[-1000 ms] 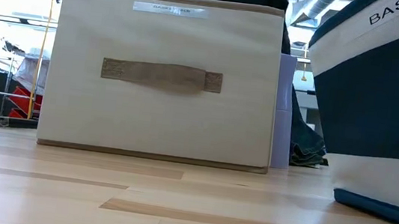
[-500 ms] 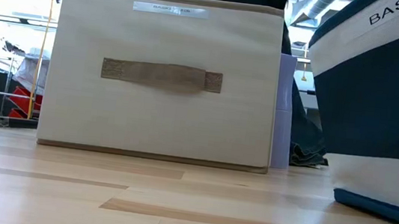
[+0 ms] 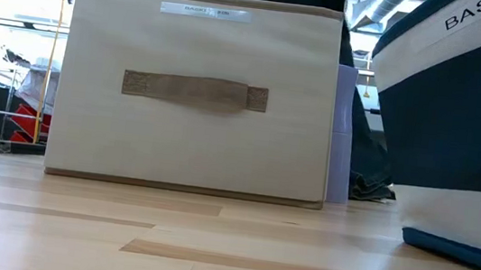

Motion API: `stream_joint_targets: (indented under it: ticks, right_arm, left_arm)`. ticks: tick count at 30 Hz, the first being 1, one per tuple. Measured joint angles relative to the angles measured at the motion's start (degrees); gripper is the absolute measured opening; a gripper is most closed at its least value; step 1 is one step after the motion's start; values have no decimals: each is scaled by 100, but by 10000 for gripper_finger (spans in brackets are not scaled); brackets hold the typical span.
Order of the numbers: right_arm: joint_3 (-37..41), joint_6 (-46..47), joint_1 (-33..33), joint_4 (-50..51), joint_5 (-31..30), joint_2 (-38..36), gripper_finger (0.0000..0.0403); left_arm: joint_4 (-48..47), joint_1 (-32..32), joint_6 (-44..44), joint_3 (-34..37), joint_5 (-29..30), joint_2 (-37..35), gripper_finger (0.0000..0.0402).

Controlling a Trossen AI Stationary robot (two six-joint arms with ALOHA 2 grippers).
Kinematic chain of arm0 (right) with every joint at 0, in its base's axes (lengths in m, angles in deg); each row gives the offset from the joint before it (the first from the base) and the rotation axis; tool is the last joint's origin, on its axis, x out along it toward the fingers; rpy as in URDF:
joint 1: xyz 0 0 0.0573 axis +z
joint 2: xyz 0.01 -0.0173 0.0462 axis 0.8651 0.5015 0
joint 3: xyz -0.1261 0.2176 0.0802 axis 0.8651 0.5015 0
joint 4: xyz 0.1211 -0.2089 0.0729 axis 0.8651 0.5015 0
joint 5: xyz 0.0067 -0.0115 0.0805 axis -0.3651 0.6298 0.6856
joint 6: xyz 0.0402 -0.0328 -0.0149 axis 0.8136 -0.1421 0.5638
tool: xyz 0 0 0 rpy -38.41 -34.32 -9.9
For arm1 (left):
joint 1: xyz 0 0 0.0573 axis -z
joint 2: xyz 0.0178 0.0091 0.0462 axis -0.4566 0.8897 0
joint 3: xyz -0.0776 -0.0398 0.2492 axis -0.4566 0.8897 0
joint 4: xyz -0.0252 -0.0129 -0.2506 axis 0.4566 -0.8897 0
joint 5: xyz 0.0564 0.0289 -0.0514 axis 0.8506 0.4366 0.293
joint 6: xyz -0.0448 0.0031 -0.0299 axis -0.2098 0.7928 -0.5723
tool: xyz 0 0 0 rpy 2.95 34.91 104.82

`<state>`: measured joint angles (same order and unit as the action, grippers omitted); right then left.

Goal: Sort clothes
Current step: Put the black pants into the blue laundry bin

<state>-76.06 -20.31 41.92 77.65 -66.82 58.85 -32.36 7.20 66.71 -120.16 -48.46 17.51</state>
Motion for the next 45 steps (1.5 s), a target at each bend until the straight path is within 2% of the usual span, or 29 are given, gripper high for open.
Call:
stream_joint_targets:
  ticks: [4,8,12,18,23,25,28,31,34,39,42,45]
  right_arm:
    - [-172,-206,11,-203,-5,-101,123]
    - [-594,-66,11,39,42,-163,201]
    - [-1088,378,-60,715,581,-171,253]
    - [-1155,368,-106,1505,869,-148,264]
    - [-1163,97,12,1804,1543,-92,264]
    - [-1165,59,54,1966,1592,31,264]
    - [-1145,-51,123,2193,1627,229,254]
    - [-1146,-59,227,2160,1622,337,220]
    - [-1156,-58,262,2149,1622,440,160]
    - [-1145,65,315,2227,1613,542,26]
    - [-1145,-68,397,2065,1398,478,18]
    - [-1137,-572,483,1854,1023,373,16]
  left_arm:
    - [-37,-46,127,-213,31,9,27]
    - [-45,-116,218,-420,-50,11,27]
    - [-211,-153,392,-657,-424,11,27]
    - [-284,-149,590,-831,-1205,11,27]
    - [-324,-149,634,-970,-1750,9,27]
    - [-317,-149,621,-970,-1912,9,27]
    - [-269,-114,542,-970,-1975,9,27]
    - [-252,-58,526,-970,-1966,-1,27]
    - [-216,-26,451,-972,-1967,-11,27]
    - [-164,-5,207,-970,-1904,-11,27]
    - [-84,2,25,-972,-1671,-11,42]
    - [-93,2,-246,-983,-1321,-19,95]
